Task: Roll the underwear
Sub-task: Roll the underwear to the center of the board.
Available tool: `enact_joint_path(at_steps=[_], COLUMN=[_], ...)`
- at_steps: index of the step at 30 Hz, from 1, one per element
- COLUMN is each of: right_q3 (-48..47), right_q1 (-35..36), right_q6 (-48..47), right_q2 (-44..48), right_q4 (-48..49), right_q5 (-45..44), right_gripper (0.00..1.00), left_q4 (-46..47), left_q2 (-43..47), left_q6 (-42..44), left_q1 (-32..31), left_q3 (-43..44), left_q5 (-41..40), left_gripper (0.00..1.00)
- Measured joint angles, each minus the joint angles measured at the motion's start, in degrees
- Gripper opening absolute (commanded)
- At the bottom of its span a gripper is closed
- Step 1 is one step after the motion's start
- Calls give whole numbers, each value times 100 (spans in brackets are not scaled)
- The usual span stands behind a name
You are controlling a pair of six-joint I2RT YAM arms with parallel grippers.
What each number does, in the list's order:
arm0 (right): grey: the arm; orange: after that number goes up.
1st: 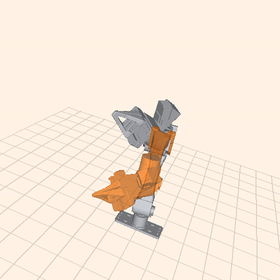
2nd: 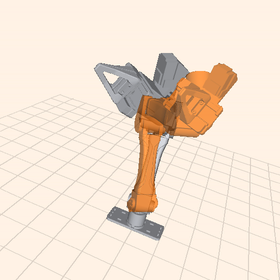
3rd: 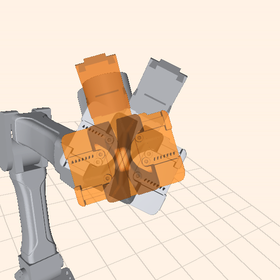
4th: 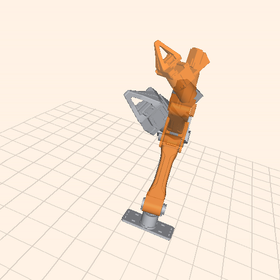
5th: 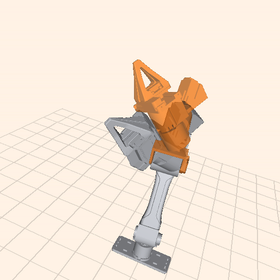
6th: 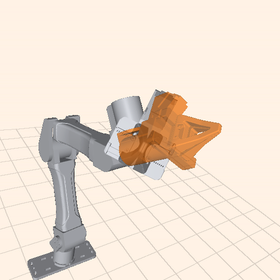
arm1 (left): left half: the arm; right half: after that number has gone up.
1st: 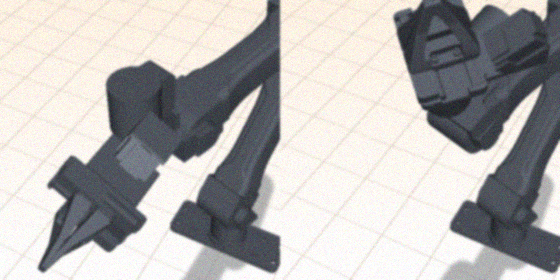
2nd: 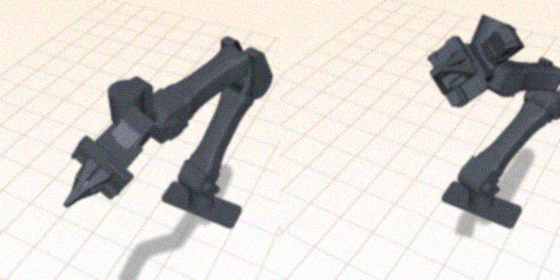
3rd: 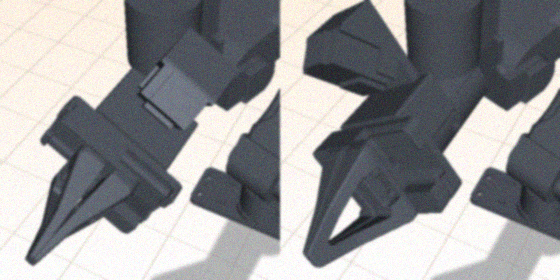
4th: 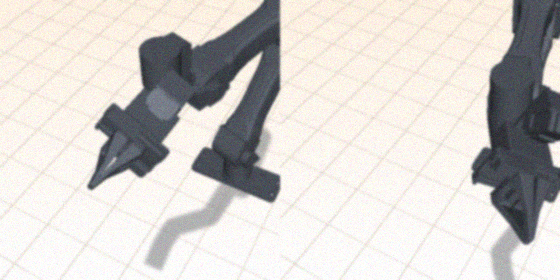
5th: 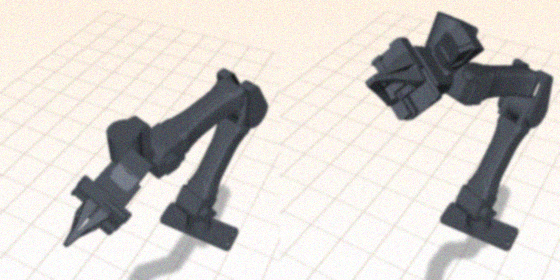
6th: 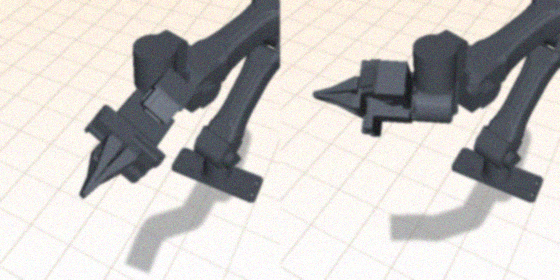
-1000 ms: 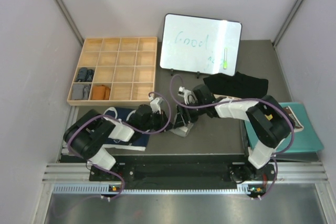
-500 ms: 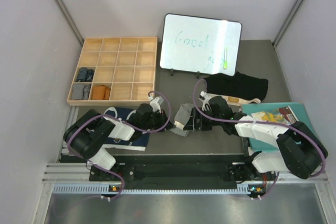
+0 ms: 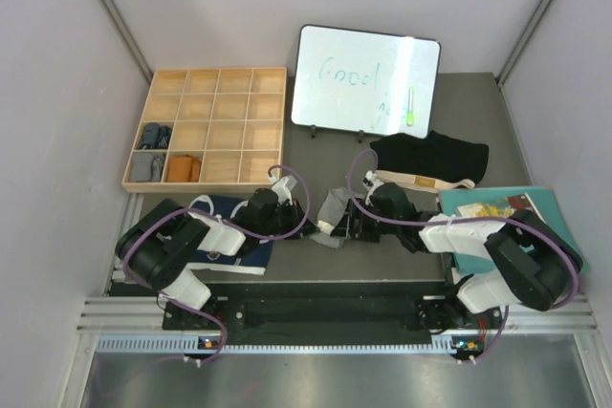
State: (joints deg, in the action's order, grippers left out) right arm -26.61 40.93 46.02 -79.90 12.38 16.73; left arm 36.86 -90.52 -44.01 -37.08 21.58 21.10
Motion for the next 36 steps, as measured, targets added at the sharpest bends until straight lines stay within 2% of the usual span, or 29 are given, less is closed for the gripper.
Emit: enact_joint_path(at_steps=[3,5,6,7,12,15,20,28,31,32,34,35,36], right_q3=[0,-7,-11,-11,-90,-149,-249,-345,-352,-352,-352,-352,-352], right_q1=[28,31,35,35,50,52,55,55,55,55,55,55,55], right_q6=[74,138,157,190,304,356,361,352,352,350,348,339,319], right_q2=[-116,-203,-243,-295,-498,-546,-595,-708,-719,-719,-719,-719,-717], right_q4=[146,234,254,260,221,157,15,17,26,24,24,26,26], right_q5=[-114,-173,-225,-264,-466,-516,-549,-511,-503,-505,-503,-503,-503], right_gripper=[56,44,40,29,6,0,0,0,0,0,0,0,0], left_q4=[-2,-4,-7,-17,-286,-616,-1119,-914,-688,-616,-455,-398,-323], left_q2=[2,4,7,15,203,461,850,612,389,286,144,85,15], left_q6=[-13,-26,-28,-31,-52,-11,118,221,219,229,238,223,225], left_q1=[0,0,0,0,0,0,-7,-11,-11,-11,-11,-9,-4], left_q3=[0,0,0,0,0,0,11,168,251,286,306,306,306], left_q5=[2,0,0,0,-11,-74,-251,-264,-262,-271,-282,-284,-280], left_gripper=[6,8,11,13,36,50,60,60,52,45,38,28,24])
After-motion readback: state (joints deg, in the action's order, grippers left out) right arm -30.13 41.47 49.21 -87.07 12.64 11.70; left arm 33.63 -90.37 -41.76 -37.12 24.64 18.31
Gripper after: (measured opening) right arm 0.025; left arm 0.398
